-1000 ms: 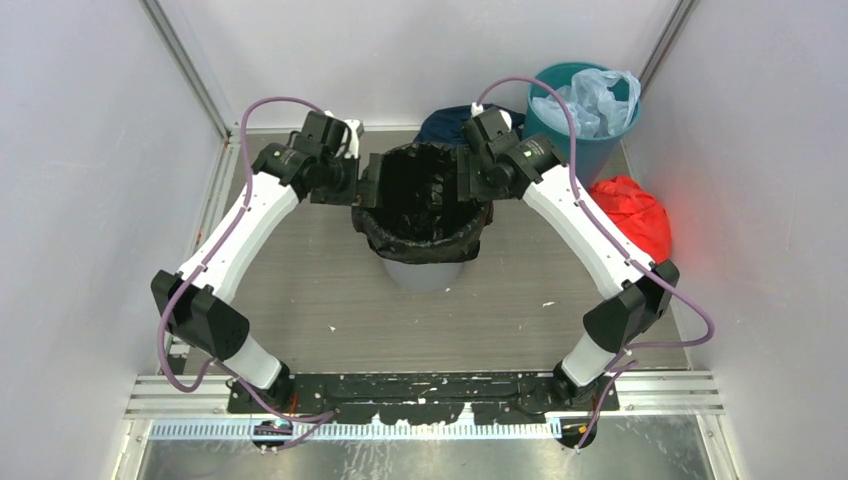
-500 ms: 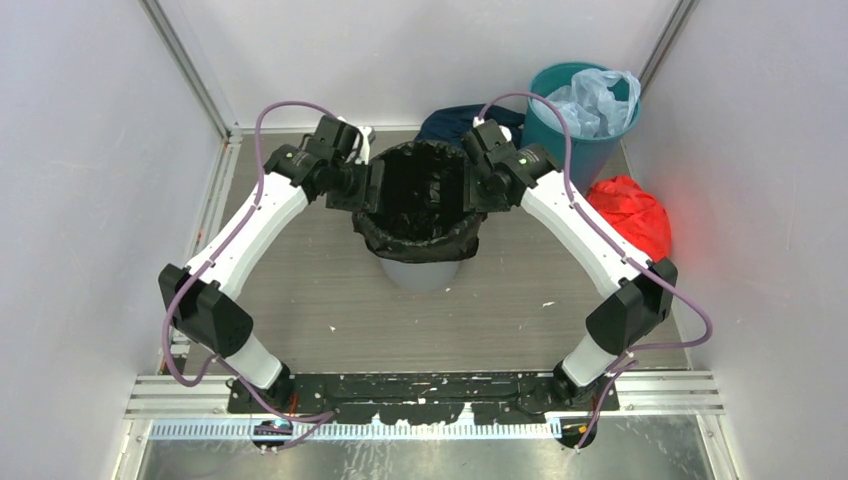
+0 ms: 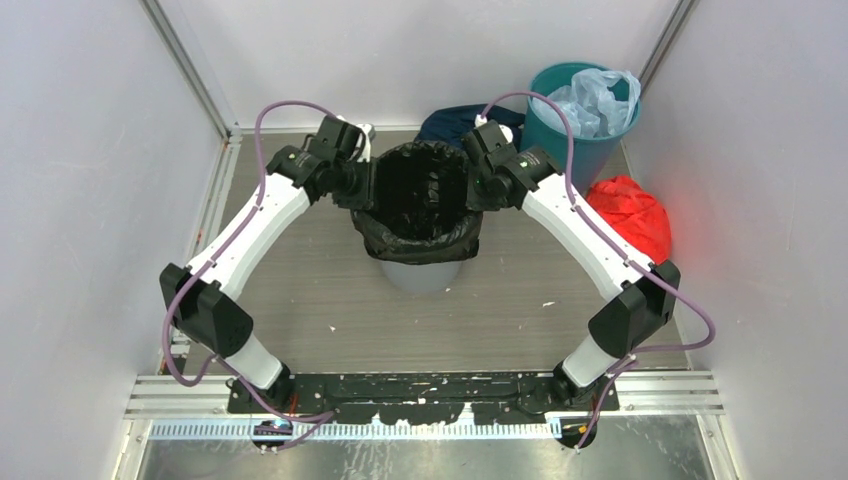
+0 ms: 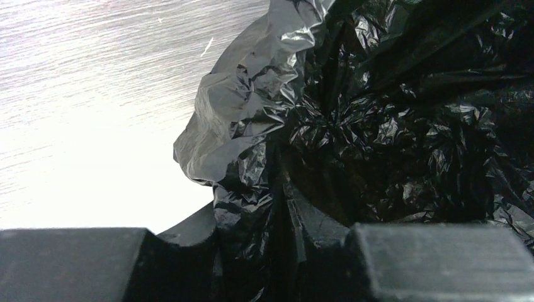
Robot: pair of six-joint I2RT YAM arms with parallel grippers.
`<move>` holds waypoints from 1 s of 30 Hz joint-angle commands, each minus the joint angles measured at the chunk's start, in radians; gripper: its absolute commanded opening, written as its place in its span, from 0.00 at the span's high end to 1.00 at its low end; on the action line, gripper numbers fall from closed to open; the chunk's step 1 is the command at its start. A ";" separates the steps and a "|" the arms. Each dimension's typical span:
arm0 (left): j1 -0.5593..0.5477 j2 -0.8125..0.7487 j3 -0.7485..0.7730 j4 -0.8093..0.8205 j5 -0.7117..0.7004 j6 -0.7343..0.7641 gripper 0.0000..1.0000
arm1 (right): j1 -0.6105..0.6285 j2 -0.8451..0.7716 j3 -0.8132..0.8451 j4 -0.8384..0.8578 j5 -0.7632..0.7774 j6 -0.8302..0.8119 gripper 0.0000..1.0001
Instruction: Put the trash bags into the trash bin
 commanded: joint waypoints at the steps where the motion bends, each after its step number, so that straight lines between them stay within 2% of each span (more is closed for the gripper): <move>1: -0.045 -0.035 -0.055 0.062 0.033 0.044 0.81 | 0.046 0.013 -0.071 0.014 -0.002 -0.031 0.99; 6: -0.094 -0.112 -0.122 0.139 -0.023 0.043 0.92 | 0.109 -0.045 -0.150 0.087 0.084 -0.031 0.99; 9: -0.121 -0.168 -0.152 0.176 -0.052 0.044 0.95 | 0.160 -0.099 -0.199 0.151 0.166 -0.038 0.99; 13: -0.177 -0.274 -0.224 0.258 -0.154 0.066 0.96 | 0.242 -0.169 -0.262 0.236 0.300 -0.062 0.99; 22: -0.262 -0.536 -0.420 0.450 -0.257 0.114 0.98 | 0.376 -0.316 -0.423 0.454 0.487 -0.112 0.99; 30: -0.369 -0.696 -0.611 0.633 -0.366 0.192 0.99 | 0.529 -0.332 -0.590 0.689 0.668 -0.205 0.99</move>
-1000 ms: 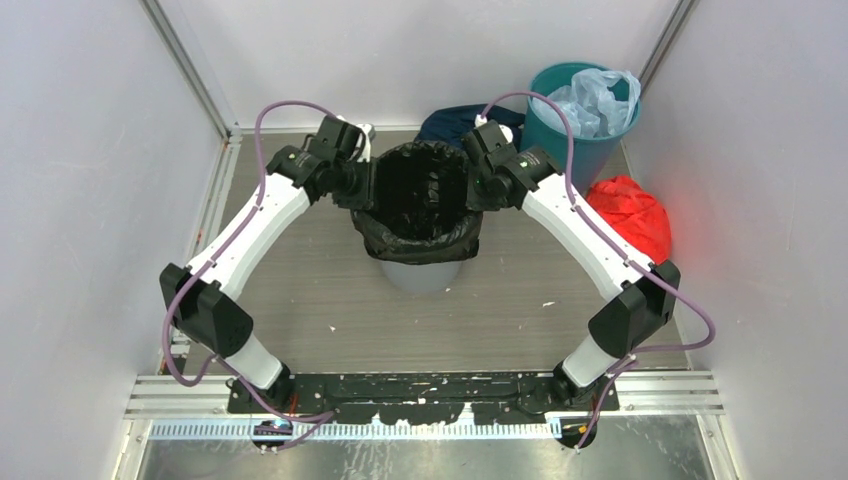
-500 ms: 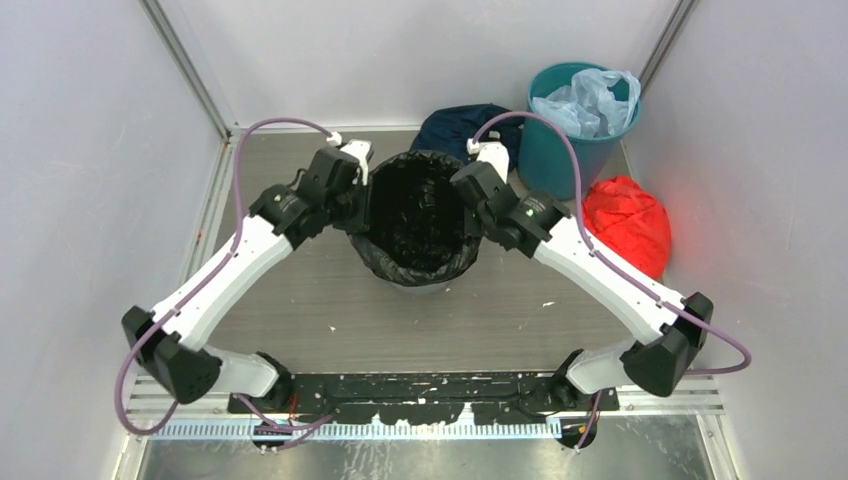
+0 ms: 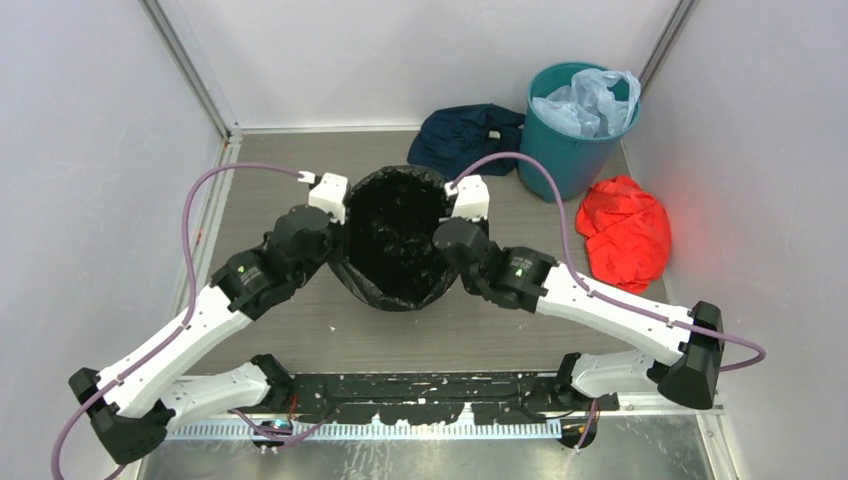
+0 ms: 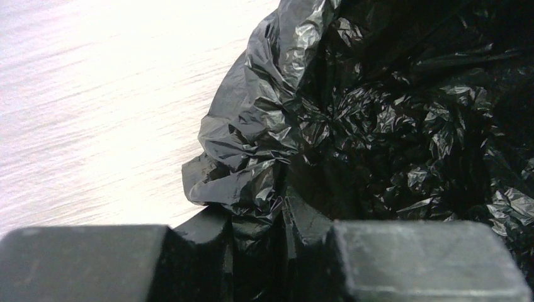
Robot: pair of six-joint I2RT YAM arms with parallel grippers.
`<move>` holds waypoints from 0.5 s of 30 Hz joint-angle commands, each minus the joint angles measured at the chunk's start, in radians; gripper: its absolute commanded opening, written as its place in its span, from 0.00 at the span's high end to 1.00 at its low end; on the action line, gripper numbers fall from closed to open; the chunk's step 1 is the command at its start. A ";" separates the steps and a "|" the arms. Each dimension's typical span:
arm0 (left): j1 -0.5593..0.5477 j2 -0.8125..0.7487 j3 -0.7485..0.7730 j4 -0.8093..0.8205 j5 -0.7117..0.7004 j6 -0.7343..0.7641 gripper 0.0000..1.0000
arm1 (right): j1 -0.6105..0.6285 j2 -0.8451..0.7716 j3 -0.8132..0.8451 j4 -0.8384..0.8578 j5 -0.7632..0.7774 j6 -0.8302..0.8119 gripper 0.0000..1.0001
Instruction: Put the trash bags into the trash bin
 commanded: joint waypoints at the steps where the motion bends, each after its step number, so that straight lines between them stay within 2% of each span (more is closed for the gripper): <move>1: -0.097 -0.081 -0.057 0.286 0.062 0.091 0.99 | 0.101 0.037 -0.097 0.226 0.148 -0.124 0.99; 11: -0.183 -0.288 -0.309 0.437 0.023 0.123 1.00 | 0.264 -0.010 -0.308 0.504 0.370 -0.195 0.99; 15: -0.193 -0.317 -0.342 0.450 0.042 0.115 0.99 | 0.279 -0.024 -0.332 0.550 0.398 -0.208 0.99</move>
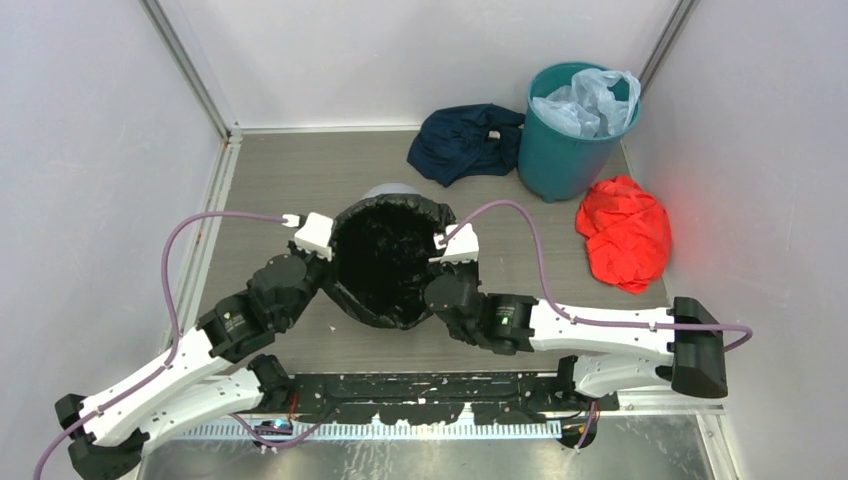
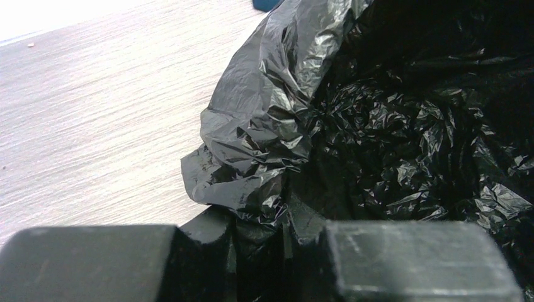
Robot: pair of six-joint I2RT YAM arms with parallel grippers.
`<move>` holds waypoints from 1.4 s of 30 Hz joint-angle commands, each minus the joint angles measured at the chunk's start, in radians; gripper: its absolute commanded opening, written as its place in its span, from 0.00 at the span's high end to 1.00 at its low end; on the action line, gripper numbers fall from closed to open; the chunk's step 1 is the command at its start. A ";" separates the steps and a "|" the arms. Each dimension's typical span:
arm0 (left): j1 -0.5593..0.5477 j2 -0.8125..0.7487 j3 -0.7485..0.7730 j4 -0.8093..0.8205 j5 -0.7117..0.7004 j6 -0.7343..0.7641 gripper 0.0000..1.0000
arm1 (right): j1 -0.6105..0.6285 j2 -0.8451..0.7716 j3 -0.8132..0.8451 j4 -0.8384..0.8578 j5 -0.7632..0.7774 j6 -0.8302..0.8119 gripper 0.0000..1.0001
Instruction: Put the trash bags into the trash bin
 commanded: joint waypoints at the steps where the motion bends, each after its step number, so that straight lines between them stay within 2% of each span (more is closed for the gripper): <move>1: -0.058 -0.013 0.007 0.212 0.202 0.003 0.99 | 0.020 0.013 -0.024 0.096 0.023 -0.100 0.99; 6: -0.058 0.064 0.091 0.175 0.228 0.000 0.97 | 0.020 0.013 0.008 0.074 -0.004 -0.105 0.99; 13: -0.058 0.387 0.507 -0.162 0.330 -0.047 0.95 | -0.031 0.068 0.273 -0.309 -0.103 0.011 0.99; 20: -0.047 0.635 0.822 -0.383 0.348 -0.079 0.93 | -0.248 0.063 0.489 -0.593 -0.457 0.172 0.99; 24: -0.001 0.743 0.988 -0.487 0.440 -0.106 0.93 | -0.373 0.117 0.649 -0.749 -0.639 0.198 0.99; 28: 0.075 0.824 1.094 -0.535 0.542 -0.140 0.93 | -0.426 0.201 0.809 -0.877 -0.738 0.200 0.99; 35: 0.229 0.956 1.249 -0.639 0.758 -0.217 0.93 | -0.526 0.312 0.899 -0.911 -0.934 0.238 0.99; 39: 0.267 1.037 1.341 -0.714 0.807 -0.220 0.93 | -0.566 0.364 0.885 -0.885 -1.037 0.263 0.99; 42: 0.283 1.058 1.323 -0.726 0.817 -0.217 0.92 | -0.584 0.396 0.882 -0.883 -1.069 0.273 0.99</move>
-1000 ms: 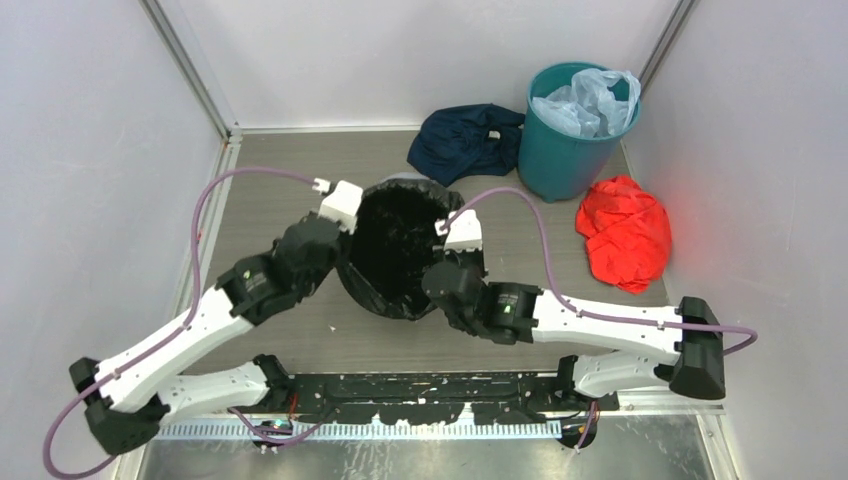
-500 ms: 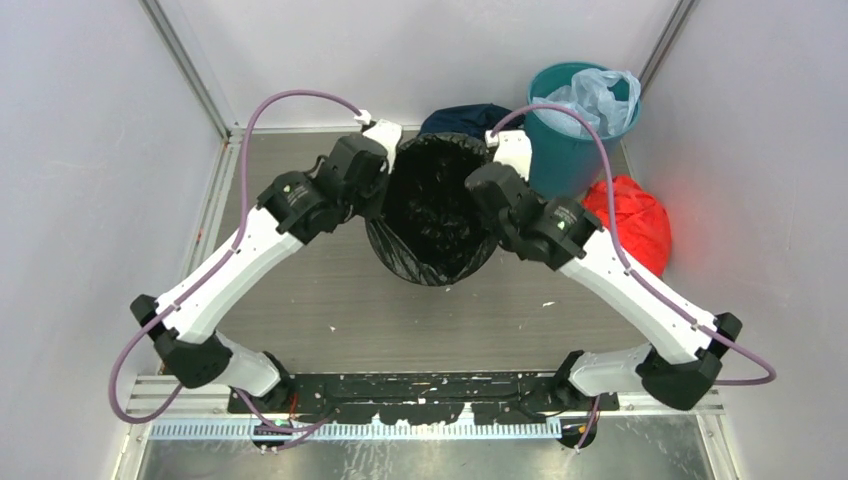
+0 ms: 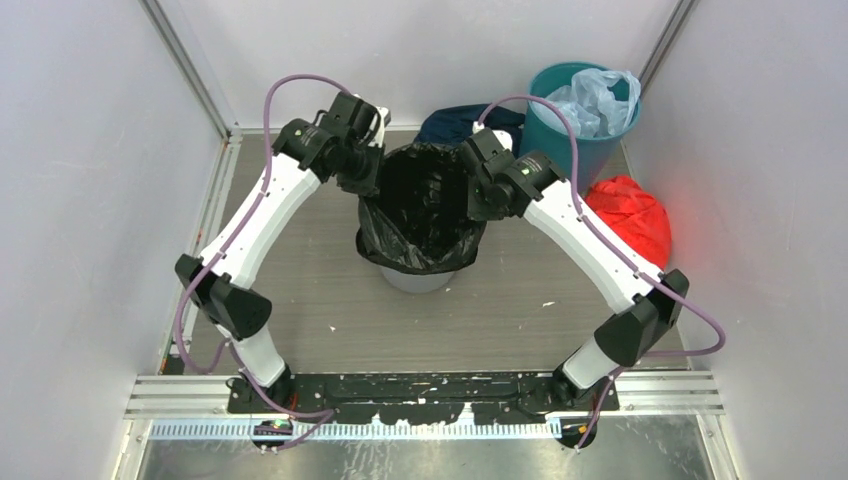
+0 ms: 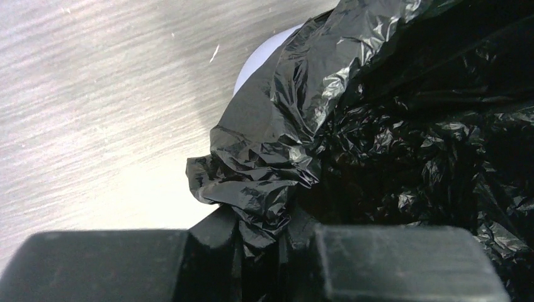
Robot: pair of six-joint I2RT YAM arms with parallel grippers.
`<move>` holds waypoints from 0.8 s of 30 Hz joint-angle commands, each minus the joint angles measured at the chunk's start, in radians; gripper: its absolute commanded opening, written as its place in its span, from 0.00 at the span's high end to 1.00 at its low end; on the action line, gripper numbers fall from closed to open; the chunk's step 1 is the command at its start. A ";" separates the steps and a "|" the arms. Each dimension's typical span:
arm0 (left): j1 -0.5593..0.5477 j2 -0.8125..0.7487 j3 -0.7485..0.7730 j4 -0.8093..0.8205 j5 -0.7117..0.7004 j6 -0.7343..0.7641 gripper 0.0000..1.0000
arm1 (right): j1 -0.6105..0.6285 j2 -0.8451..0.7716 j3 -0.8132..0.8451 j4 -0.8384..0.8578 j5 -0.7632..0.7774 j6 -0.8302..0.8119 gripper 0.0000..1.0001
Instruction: Put the trash bags into the trash bin
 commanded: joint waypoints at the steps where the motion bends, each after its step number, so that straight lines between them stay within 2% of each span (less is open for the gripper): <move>1: -0.049 0.001 0.021 0.127 0.307 -0.067 0.91 | 0.028 0.057 0.025 0.192 -0.248 0.040 0.99; 4: -0.032 -0.033 -0.073 0.185 0.321 -0.080 0.85 | 0.016 0.080 0.023 0.182 -0.266 0.040 0.97; 8: -0.017 -0.061 -0.129 0.213 0.328 -0.083 0.67 | 0.013 0.087 0.017 0.173 -0.279 0.035 0.71; 11: -0.014 -0.085 -0.143 0.238 0.332 -0.079 0.57 | 0.014 0.079 0.018 0.177 -0.284 0.032 0.51; 14: -0.011 -0.108 -0.132 0.266 0.333 -0.061 0.51 | 0.014 0.064 0.029 0.184 -0.279 0.026 0.42; 21: -0.009 -0.169 -0.045 0.260 0.290 0.002 0.39 | 0.013 0.014 0.083 0.194 -0.261 0.015 0.26; 24: -0.001 -0.206 -0.046 0.228 0.251 0.000 0.33 | 0.014 -0.014 0.097 0.195 -0.256 0.010 0.15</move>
